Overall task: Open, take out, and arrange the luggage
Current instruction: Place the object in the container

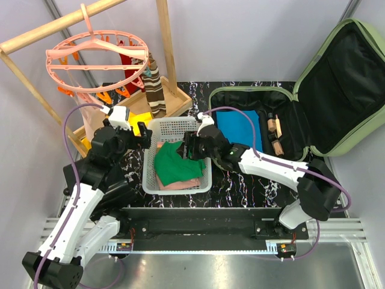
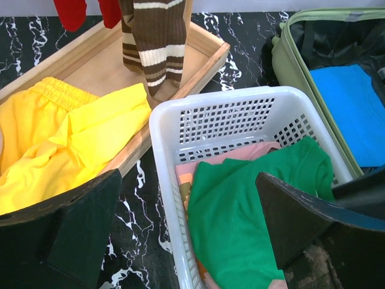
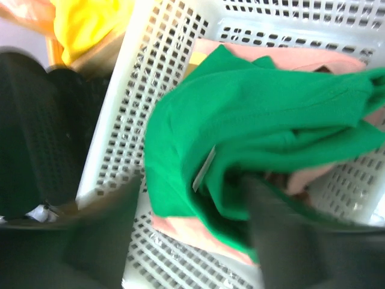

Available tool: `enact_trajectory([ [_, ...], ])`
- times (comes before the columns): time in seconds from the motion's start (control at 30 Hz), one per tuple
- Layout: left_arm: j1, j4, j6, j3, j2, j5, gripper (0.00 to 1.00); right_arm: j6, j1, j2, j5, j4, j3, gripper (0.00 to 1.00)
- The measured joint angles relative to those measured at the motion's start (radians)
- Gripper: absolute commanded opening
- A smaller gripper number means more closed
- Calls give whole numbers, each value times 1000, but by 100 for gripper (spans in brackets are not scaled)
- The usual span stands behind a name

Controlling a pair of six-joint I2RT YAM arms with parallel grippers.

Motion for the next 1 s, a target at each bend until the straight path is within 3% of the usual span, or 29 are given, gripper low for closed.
enact_trajectory([
  [0.03, 0, -1, 0, 0, 3, 2, 99, -27, 0, -12, -10, -17, 2, 99],
  [0.4, 0, 0, -2, 0, 20, 9, 99, -257, 0, -49, -134, -138, -55, 100],
  [0.67, 0, 0, -6, 0, 39, 24, 99, -426, 2, -6, -160, -97, -70, 100],
  [1.0, 0, 0, -6, 0, 39, 24, 99, -504, 4, 7, -165, -161, -7, 99],
])
